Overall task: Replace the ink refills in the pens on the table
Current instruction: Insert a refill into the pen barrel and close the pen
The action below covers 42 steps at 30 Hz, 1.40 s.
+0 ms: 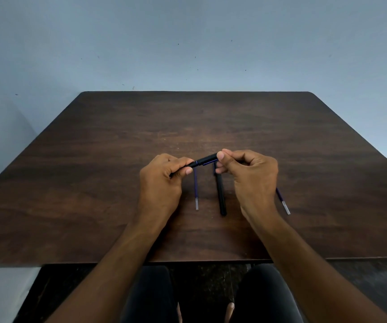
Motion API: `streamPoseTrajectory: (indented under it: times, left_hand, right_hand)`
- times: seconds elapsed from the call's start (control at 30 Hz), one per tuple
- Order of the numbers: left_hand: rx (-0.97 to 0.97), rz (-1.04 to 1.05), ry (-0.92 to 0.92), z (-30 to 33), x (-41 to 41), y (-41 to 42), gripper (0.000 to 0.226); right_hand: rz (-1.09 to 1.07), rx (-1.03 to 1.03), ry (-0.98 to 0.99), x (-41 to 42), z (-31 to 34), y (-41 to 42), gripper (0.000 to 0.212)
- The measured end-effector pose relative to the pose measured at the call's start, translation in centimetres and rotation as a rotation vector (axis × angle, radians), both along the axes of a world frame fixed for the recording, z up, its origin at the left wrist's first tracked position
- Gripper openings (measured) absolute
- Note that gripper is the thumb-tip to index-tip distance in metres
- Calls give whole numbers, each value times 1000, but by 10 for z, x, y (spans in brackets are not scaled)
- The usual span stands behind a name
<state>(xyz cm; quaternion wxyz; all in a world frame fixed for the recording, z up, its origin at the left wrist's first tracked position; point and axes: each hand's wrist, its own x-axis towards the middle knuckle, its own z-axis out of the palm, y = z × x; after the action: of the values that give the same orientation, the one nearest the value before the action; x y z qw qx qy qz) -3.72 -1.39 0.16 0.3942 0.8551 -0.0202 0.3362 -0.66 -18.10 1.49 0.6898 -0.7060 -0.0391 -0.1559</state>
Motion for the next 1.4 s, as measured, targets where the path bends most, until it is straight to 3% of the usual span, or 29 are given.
streamPoseTrajectory:
  times: [0.43, 0.6, 0.9, 1.1, 1.27, 1.4]
  left_hand:
    - [-23, 58, 17, 4, -3, 0, 22]
    - [-155, 190, 59, 12, -4, 4, 19]
    - [-103, 411, 63, 26, -21, 19, 16]
    - [-44, 479, 202, 22, -30, 30, 18]
    - [-49, 510, 445, 19, -22, 30, 25]
    - [121, 560, 530, 19, -21, 27, 26]
  right_hand:
    - [1, -26, -22, 1, -5, 2, 18]
    - [-103, -154, -48, 2, -5, 2, 15]
    - [-109, -237, -102, -1, -8, 0, 11]
    - [-91, -300, -121, 1, -10, 3, 10]
    - [-96, -365, -121, 2, -13, 3, 10]
    - [-83, -419, -102, 1, -13, 3, 10]
